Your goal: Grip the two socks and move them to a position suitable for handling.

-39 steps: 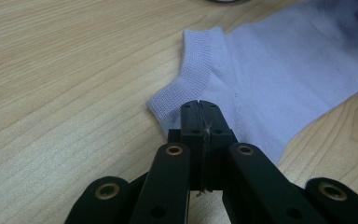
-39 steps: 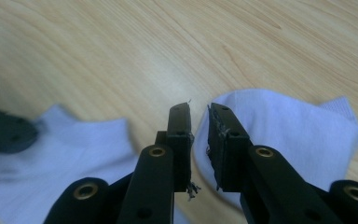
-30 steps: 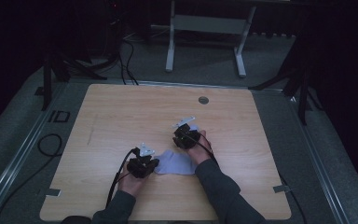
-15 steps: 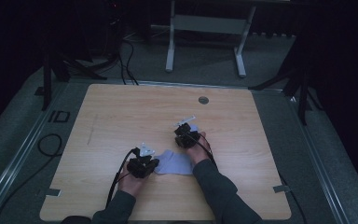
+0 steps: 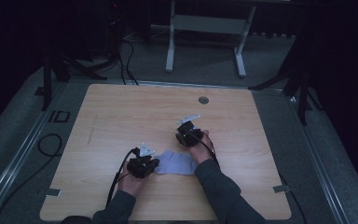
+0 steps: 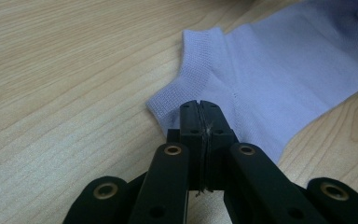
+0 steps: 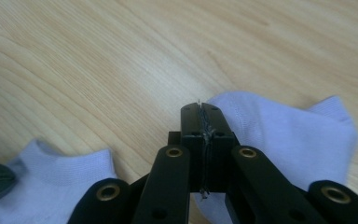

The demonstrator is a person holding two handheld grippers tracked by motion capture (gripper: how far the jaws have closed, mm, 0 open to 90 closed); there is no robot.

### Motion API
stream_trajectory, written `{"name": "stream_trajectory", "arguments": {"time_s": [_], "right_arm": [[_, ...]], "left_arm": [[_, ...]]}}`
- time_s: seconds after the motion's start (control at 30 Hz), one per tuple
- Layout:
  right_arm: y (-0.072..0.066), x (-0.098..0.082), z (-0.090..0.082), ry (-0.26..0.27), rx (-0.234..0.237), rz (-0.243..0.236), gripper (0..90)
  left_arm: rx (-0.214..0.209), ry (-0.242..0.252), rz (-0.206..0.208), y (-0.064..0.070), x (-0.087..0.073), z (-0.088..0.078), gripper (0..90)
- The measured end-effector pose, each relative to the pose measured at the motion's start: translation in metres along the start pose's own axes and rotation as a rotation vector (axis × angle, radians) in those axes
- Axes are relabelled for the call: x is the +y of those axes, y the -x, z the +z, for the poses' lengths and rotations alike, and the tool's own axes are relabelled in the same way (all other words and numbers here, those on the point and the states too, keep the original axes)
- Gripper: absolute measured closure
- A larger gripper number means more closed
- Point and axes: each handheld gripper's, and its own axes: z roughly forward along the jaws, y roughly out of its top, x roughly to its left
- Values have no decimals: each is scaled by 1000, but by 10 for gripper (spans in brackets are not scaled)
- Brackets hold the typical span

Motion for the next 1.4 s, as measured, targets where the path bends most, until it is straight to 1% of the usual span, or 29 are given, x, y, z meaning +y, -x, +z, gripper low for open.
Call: {"name": "stream_trajectory", "arguments": {"time_s": [0.13, 0.3, 0.37, 0.43, 0.6, 0.77, 1.1, 1.27, 1.4], "right_arm": [[7, 1, -14, 32, 14, 29, 889], [15, 0, -28, 61, 15, 42, 889], [21, -2, -34, 70, 38, 64, 888], [27, -3, -38, 79, 46, 81, 888], [38, -8, -48, 96, 35, 103, 888], [49, -13, -52, 108, 25, 129, 889], [66, -22, -61, 127, -8, 177, 888], [73, -28, -63, 130, -29, 190, 889], [78, -31, -66, 139, -31, 207, 889]], "left_arm": [[0, 0, 3, 0, 0, 0, 885], [-1, -1, 4, 0, 0, 0, 885], [-2, 0, 4, 0, 0, 0, 885], [-2, -1, 5, 0, 0, 0, 885], [-1, -1, 8, 0, 0, 0, 885], [0, -1, 8, 0, 0, 0, 884], [-1, -2, 7, 0, 0, 0, 884], [0, -1, 8, 0, 0, 0, 884], [0, 0, 8, 0, 0, 0, 885]]}}
